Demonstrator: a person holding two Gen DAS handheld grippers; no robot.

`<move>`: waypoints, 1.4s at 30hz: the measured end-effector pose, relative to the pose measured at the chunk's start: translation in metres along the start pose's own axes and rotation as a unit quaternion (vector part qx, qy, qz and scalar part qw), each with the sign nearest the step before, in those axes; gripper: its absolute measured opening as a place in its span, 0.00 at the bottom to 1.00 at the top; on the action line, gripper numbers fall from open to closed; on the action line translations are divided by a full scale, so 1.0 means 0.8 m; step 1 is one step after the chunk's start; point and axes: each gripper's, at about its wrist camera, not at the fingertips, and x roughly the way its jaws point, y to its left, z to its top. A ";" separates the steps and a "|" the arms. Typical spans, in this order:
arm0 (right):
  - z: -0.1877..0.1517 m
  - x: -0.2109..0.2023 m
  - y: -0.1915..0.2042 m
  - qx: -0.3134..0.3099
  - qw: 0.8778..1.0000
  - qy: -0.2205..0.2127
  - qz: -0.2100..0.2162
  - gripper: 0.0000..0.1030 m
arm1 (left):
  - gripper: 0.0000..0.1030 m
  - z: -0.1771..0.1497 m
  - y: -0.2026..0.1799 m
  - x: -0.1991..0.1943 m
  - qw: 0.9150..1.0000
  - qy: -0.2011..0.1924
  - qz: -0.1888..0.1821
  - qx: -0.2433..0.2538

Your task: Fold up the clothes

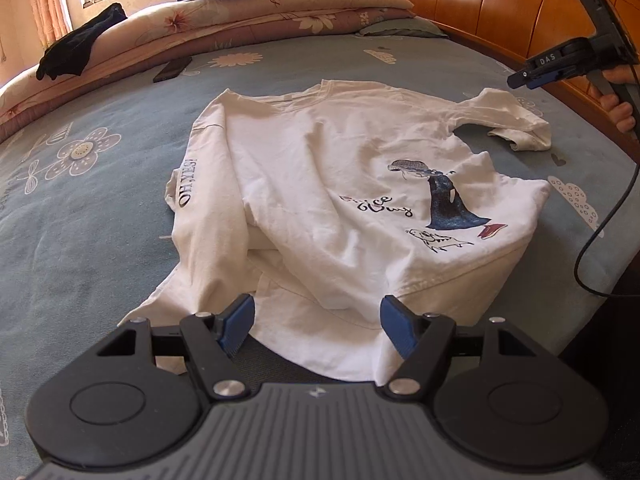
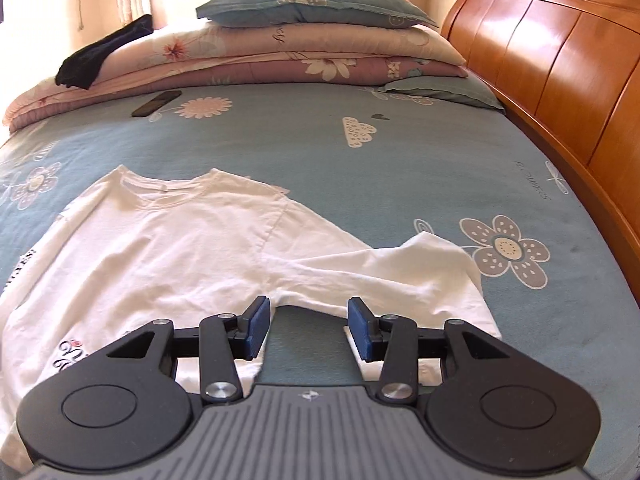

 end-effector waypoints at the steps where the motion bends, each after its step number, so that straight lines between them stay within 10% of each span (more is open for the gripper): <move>1: -0.003 -0.012 0.011 -0.005 1.000 -0.001 0.015 0.47 | 0.69 -0.002 0.006 -0.005 1.000 -0.003 0.009 -0.001; 8: -0.032 -0.062 0.087 -0.025 0.990 0.017 0.139 0.54 | 0.68 -0.029 0.062 -0.016 0.997 -0.003 0.066 -0.039; 16: -0.113 -0.033 0.160 -0.056 0.983 0.060 0.166 0.54 | 0.64 -0.054 0.098 -0.012 0.994 -0.013 0.083 -0.073; 24: -0.173 0.003 0.183 -0.009 0.984 0.090 0.152 0.58 | 0.62 -0.056 0.095 -0.007 0.993 -0.058 0.096 0.042; 30: -0.184 0.012 0.186 0.006 0.985 0.097 0.145 0.60 | 0.62 -0.034 0.097 0.010 0.987 -0.022 0.052 0.153; 33: -0.186 0.016 0.188 0.005 0.985 0.100 0.143 0.61 | 0.53 -0.026 0.095 0.025 0.978 0.006 0.041 0.203; 38: -0.186 0.018 0.192 -0.004 0.985 0.101 0.142 0.63 | 0.12 -0.023 0.090 0.039 0.972 0.040 0.011 0.232; 42: -0.186 0.018 0.190 0.000 0.984 0.101 0.147 0.65 | 0.06 -0.019 0.090 0.031 0.975 0.029 0.020 0.221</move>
